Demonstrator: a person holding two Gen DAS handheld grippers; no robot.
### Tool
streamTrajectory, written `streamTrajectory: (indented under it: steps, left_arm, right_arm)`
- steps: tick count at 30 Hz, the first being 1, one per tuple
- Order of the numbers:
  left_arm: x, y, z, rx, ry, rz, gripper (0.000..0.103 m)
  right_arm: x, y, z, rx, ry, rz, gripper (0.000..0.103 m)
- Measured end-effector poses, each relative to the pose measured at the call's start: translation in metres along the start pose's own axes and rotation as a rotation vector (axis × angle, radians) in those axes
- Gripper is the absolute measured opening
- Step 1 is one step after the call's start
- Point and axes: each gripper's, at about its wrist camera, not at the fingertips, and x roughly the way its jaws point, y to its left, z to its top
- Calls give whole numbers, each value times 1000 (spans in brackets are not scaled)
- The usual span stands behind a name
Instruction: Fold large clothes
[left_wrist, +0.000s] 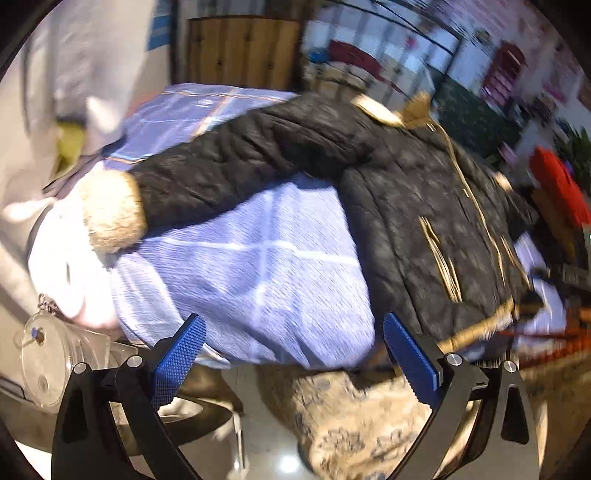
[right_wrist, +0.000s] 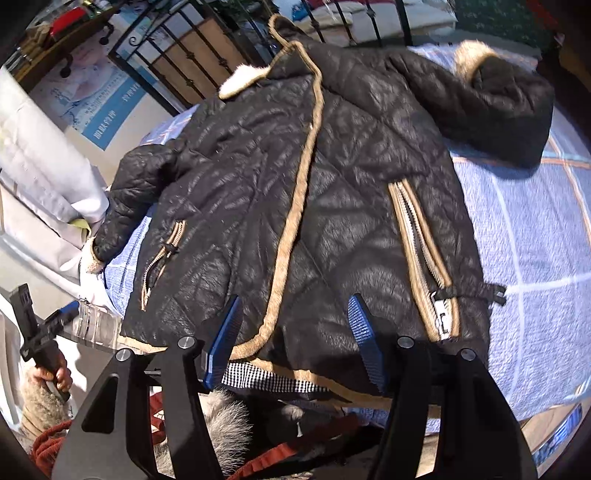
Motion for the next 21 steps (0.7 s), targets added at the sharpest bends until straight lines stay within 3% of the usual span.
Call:
streamTrajectory:
  steps: [2,3,5,9,13,15,17,19,21]
  left_arm:
    - [11,34,14,-226,-74,1,95]
    - [22,51,20,-335,-95,-38,95]
    - [52,76,32,-509,-96,-39,95]
    - [103,103,57,-685,-93,0,93]
    - [132,111,78,-737,-107,121,90]
    - [126,115,92,-740,-138,185,67]
    - [115,119,106,-724,-150,209,34]
    - [87,134,120,-722,-209,200,24]
    - [50,151,136,-741,-293,296,14]
  right_arm:
    - [9,1,2,20,31,12,60]
    - [12,4,3,23,40,22,60]
    - [11,13,5,5,28,26,60]
    - [2,23,0,-28,-12,10,60]
    - [-2,13,-11,3,-7,-26,60]
    - [-3,8,-13,26,-6,-34,60]
    - [-6,5,-14,37,-17,-42,60]
    - [-7,3,-12,40,-27,-41,60]
    - [-7,2,-9,34,-33,-44,60]
